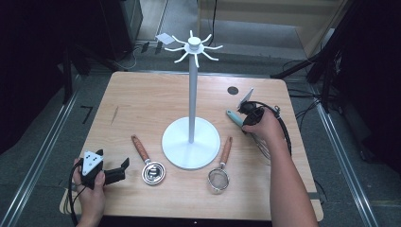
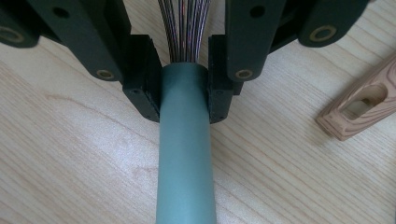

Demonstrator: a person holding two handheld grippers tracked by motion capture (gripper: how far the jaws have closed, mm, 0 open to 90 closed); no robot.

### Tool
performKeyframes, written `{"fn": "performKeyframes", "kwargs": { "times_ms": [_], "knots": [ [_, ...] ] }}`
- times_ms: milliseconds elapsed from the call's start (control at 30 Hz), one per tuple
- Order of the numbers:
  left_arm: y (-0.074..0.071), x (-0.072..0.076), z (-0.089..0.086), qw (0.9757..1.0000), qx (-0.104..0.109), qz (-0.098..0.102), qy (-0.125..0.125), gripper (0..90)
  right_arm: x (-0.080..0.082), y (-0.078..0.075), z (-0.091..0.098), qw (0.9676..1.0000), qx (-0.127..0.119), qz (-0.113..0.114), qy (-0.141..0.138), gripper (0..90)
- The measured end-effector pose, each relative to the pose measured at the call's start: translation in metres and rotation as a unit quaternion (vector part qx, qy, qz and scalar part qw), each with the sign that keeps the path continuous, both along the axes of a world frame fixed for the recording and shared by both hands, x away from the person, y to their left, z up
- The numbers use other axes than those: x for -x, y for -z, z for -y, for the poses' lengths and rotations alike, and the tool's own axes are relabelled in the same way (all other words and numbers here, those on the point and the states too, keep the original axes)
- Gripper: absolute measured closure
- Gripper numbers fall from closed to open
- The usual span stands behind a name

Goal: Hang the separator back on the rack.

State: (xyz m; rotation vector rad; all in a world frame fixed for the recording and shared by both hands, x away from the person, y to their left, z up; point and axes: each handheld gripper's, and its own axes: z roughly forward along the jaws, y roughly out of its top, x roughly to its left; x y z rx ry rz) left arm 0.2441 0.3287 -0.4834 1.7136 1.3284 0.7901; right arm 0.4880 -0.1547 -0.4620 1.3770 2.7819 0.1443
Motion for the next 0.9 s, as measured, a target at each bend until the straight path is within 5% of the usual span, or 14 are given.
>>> {"fn": "performKeyframes", "kwargs": {
  "times_ms": [267,467,567,600,633,700,900],
  "knots": [
    [0.0,-0.001,0.0,1.0,0.001,0.001,-0.003,0.0,0.007,-0.001,-0.004,0.9997,-0.01,0.021,0.007,70.6],
    [0.0,-0.003,-0.003,0.9998,0.019,-0.009,-0.001,0.0,0.021,-0.019,0.002,0.9961,-0.048,0.072,0.016,70.6],
    [0.0,-0.003,-0.005,0.9995,0.03,-0.011,0.004,0.0,0.032,-0.041,0.012,0.9867,-0.096,0.126,0.036,70.6],
    [0.0,-0.003,-0.006,0.9995,0.031,-0.01,0.003,0.0,0.032,-0.041,0.012,0.9867,-0.096,0.126,0.036,70.6],
    [0.0,-0.003,-0.006,0.9995,0.03,-0.01,0.002,0.0,0.038,-0.049,0.015,0.9826,-0.103,0.15,0.039,70.7],
    [0.0,-0.003,-0.005,0.9996,0.027,-0.011,0.002,0.0,0.041,-0.053,0.017,0.9811,-0.103,0.159,0.038,70.6],
    [0.0,-0.003,-0.004,0.9997,0.022,-0.009,0.002,0.0,0.055,-0.069,0.021,0.9691,-0.133,0.203,0.044,70.7]
  ]
}}
